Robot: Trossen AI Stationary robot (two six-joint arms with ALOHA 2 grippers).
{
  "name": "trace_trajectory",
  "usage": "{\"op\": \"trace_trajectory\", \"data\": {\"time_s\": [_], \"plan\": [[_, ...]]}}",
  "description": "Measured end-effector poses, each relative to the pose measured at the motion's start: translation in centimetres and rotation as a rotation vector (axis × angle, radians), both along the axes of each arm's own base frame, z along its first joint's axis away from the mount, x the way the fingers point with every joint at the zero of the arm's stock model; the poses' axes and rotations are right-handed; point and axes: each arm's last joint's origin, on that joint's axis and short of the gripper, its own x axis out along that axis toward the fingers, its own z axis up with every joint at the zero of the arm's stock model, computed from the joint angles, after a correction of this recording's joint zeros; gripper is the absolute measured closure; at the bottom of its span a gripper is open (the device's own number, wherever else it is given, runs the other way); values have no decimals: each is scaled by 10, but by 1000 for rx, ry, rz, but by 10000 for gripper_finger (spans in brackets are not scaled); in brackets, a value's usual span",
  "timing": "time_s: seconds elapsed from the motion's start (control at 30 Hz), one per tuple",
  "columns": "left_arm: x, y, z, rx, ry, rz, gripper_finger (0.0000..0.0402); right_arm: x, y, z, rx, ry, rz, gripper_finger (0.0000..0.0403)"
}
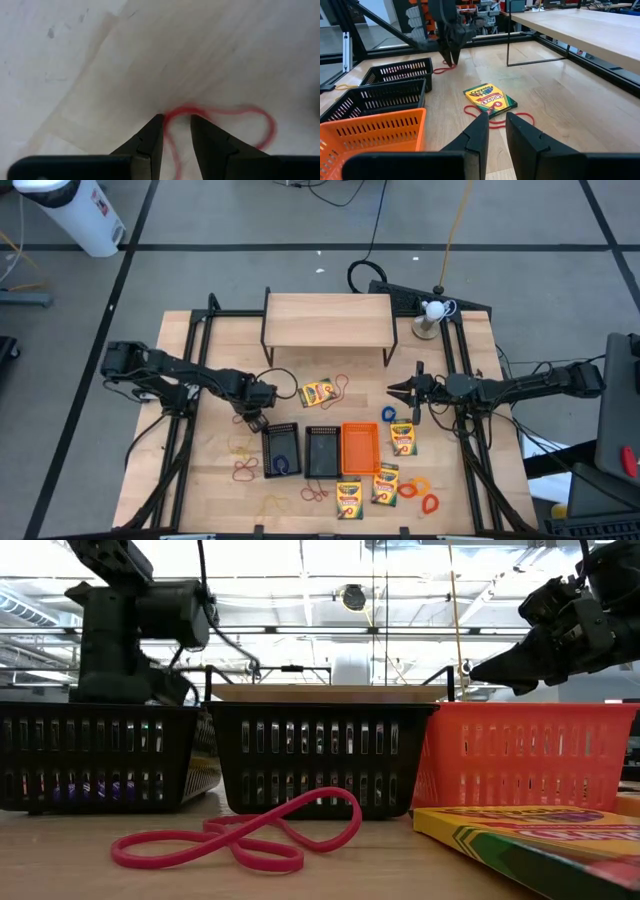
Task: Pick & Place Office Desk Supplies
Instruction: Put the red rubber band into the orange bin
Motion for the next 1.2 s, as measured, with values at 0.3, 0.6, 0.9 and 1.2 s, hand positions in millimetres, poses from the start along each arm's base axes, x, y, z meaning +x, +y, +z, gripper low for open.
{"op": "trace_trajectory", "data": {"time_s": [0.3,0.6,0.9,1.2], "plan": [[7,0,-13,-18,24,-29,303,0,0,-1,0,6,0,344],[5,0,-12,-33,34,-37,392,0,0,-1,0,7,-1,344],[3,0,13,-19,109,-59,400,0,0,-1,0,6,-2,344],[16,-4,85,8,7,-68,401,0,0,-1,-1,13,-2,344]]}}
